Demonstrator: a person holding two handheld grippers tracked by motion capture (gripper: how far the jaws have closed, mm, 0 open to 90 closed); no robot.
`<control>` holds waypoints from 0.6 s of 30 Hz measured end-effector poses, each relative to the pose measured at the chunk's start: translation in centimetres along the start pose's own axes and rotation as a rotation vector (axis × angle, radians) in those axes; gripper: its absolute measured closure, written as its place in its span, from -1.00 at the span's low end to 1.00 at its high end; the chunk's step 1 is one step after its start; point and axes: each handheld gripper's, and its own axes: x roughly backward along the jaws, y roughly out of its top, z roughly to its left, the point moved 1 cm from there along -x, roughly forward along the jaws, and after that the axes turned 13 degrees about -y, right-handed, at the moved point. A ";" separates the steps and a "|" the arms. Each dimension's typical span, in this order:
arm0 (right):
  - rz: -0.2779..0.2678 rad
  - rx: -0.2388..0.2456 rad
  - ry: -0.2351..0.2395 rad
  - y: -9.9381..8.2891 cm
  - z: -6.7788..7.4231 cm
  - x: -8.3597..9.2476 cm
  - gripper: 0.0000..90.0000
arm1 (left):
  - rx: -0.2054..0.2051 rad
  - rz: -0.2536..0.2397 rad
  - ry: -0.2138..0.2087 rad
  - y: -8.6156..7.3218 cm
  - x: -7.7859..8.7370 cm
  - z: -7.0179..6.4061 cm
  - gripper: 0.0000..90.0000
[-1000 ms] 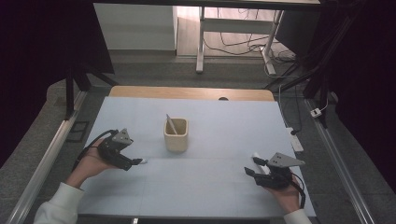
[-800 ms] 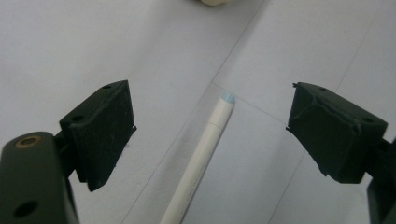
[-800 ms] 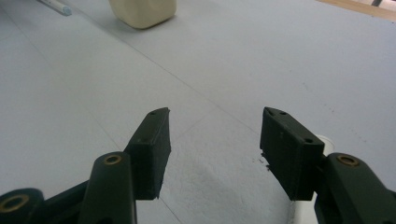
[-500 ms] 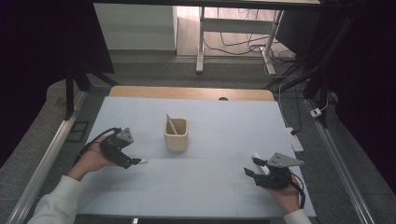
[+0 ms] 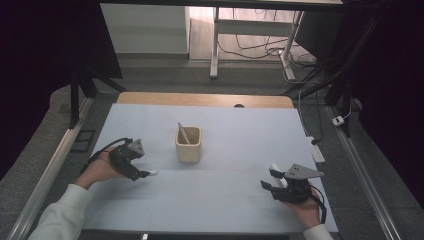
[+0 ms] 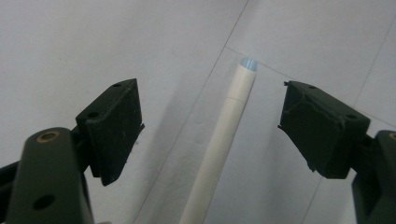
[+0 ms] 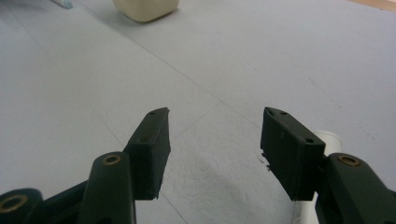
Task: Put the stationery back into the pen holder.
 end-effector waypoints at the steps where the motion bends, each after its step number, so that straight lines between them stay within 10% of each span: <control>1: 0.001 -0.001 0.001 0.0 0.0 0.0 -0.06 | -0.002 0.004 -0.010 0.0 -0.1 0.1 -0.49; 18: 0.009 0.007 -0.006 0.0 0.1 -0.1 -0.06 | -0.048 0.057 -0.062 0.2 -1.3 0.4 -0.08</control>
